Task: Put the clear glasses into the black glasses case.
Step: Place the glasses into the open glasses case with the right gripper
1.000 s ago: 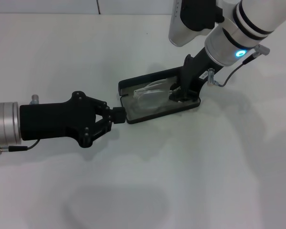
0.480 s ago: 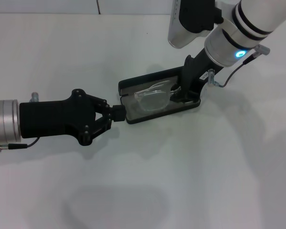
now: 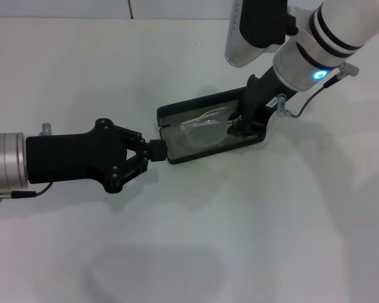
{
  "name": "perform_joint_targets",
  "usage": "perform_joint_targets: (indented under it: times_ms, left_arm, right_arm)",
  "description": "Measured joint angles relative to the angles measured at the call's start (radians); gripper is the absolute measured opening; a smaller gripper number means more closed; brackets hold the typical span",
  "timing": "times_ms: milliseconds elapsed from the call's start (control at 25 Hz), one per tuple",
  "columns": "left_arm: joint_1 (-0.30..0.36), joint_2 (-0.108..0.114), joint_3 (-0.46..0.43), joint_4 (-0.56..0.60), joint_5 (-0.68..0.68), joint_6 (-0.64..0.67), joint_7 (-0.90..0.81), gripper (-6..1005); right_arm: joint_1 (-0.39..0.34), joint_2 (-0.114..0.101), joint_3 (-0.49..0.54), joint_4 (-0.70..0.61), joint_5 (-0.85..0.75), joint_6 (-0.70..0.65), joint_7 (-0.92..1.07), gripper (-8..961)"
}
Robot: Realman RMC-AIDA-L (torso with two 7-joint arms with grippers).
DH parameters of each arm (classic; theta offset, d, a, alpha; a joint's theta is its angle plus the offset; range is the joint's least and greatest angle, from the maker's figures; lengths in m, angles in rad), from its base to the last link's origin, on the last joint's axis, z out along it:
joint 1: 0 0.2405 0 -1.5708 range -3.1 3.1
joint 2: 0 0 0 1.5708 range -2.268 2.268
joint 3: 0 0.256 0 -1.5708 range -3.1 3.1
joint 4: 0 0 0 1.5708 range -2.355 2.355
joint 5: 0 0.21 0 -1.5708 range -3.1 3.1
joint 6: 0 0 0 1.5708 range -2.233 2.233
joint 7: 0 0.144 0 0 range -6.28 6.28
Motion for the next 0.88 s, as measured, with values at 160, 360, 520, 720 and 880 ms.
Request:
perform_joint_targets:
  times_ms: [160, 360, 520, 720, 880]
  left_arm:
    - [0.001, -0.001, 0.000, 0.000, 0.000, 0.000, 0.000, 51]
    - [0.004, -0.002, 0.000, 0.000, 0.001, 0.001, -0.001, 51]
    - [0.006, -0.004, 0.000, 0.000, 0.001, 0.002, -0.002, 51]
    - [0.006, -0.005, 0.000, 0.000, 0.002, 0.004, -0.002, 51]
    - [0.006, -0.005, 0.000, 0.000, 0.002, 0.005, -0.002, 52]
  right_arm:
    - [-0.006, 0.000, 0.000, -0.001, 0.003, 0.009, 0.000, 183]
    - [-0.009, 0.000, 0.000, -0.001, 0.006, 0.010, 0.000, 184]
    - [-0.010, 0.000, 0.000, -0.001, 0.007, 0.013, 0.000, 193]
    - [-0.016, 0.000, 0.000, -0.003, 0.010, 0.020, -0.004, 231]
    - [-0.042, 0.000, 0.000, -0.038, 0.010, 0.030, -0.006, 262]
